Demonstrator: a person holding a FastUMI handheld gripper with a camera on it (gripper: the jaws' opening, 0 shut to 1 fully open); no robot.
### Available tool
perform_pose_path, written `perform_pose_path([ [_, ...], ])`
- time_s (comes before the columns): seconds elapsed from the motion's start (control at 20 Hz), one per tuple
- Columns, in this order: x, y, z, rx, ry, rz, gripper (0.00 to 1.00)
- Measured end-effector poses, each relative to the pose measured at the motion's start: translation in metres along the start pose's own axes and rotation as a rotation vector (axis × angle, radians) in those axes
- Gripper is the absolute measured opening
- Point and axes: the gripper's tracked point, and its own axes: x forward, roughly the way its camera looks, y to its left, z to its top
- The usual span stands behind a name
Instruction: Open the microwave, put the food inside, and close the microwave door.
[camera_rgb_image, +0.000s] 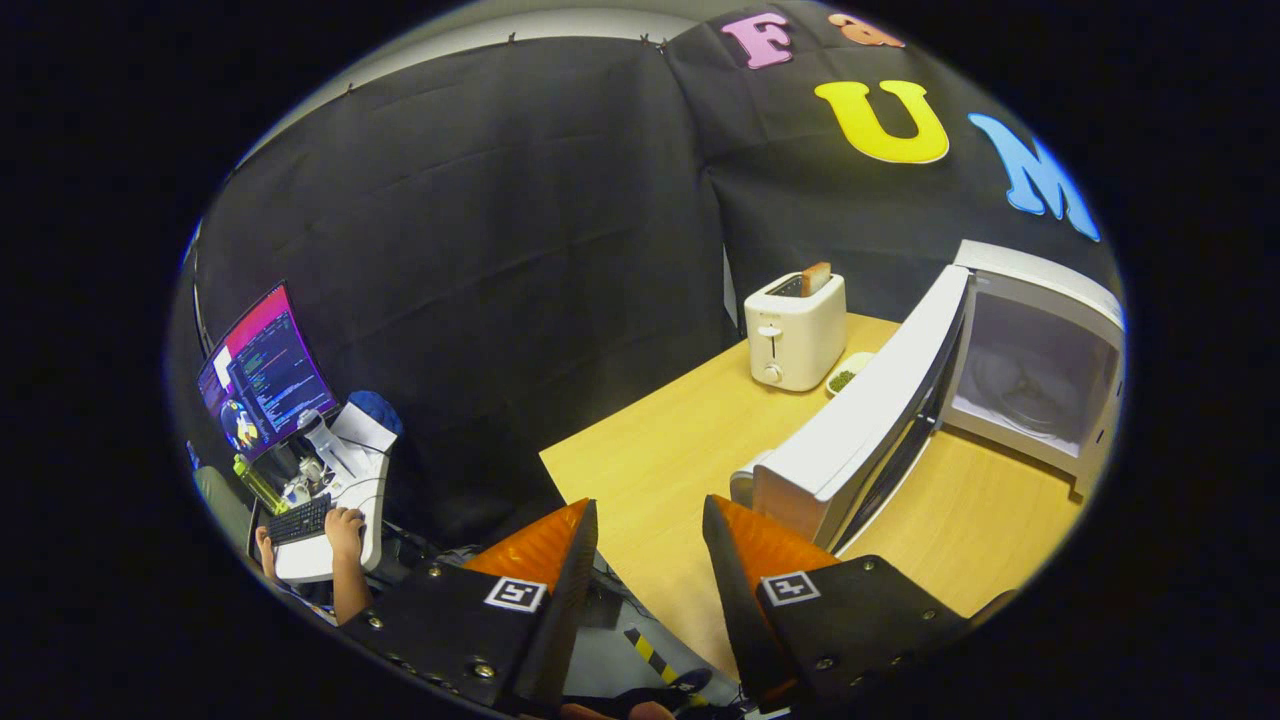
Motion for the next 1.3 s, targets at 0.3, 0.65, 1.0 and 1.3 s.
perform_pose_path([
  [0.3, -0.101, -0.062, 0.022, 0.066, -0.072, -0.176, 0.64],
  [0.65, -0.233, -0.212, -0.014, 0.330, -0.110, -0.530, 0.64],
  [1.0, -0.287, -0.284, -0.130, 0.666, 0.055, -0.637, 0.63],
  [1.3, -0.253, -0.282, -0.177, 0.826, 0.159, -0.528, 0.64],
])
